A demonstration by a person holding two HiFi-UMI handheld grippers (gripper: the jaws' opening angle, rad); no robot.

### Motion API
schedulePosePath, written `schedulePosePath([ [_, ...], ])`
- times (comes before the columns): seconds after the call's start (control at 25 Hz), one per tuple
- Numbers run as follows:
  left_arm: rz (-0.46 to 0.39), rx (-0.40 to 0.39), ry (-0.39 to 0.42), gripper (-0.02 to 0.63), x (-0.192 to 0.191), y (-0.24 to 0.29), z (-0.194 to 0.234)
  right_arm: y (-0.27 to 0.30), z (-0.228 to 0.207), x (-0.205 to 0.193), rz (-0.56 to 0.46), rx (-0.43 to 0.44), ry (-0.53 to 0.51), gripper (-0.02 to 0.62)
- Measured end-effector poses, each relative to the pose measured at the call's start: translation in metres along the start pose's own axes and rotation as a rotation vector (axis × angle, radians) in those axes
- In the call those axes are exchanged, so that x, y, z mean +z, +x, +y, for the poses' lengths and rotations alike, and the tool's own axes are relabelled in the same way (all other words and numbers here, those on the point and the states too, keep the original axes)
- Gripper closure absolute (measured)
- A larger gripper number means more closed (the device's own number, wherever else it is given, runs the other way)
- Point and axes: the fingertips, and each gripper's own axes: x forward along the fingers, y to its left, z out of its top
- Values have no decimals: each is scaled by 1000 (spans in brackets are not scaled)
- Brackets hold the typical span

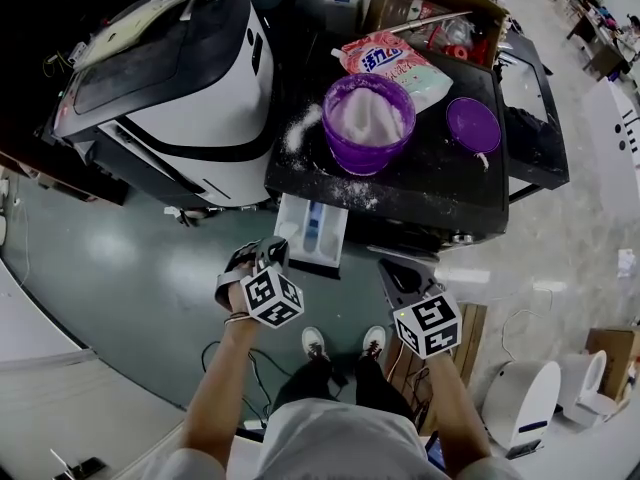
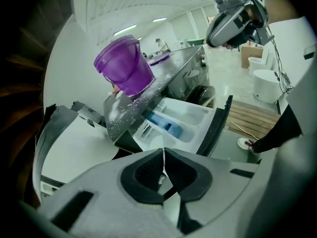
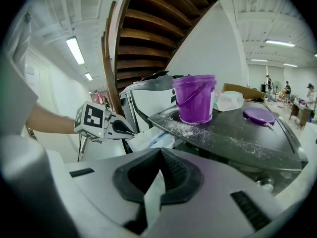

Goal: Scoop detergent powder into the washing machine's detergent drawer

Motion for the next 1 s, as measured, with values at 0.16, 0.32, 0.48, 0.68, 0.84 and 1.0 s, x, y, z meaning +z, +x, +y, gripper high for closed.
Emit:
schedulePosePath([
  [0.16, -8, 45, 31, 592, 3, -3, 6, -3, 0, -1, -2, -5, 1, 598],
  [0.32, -37, 137, 119, 592, 14, -11, 14, -7, -1, -4, -2, -10, 3, 598],
  [0.48, -70, 219, 187, 592, 24, -21, 20, -9, -1, -5, -5, -9, 8, 598],
  [0.68, -74, 281, 223, 592, 26, -25, 25, -12, -2, -7, -3, -11, 7, 599],
  [0.84, -74, 317, 251, 592, 27, -27, 28, -15, -2, -8, -2, -16, 7, 598],
  [1.0, -78, 350, 278, 592, 29, -29, 29, -18, -5, -10, 0, -21, 10, 599],
])
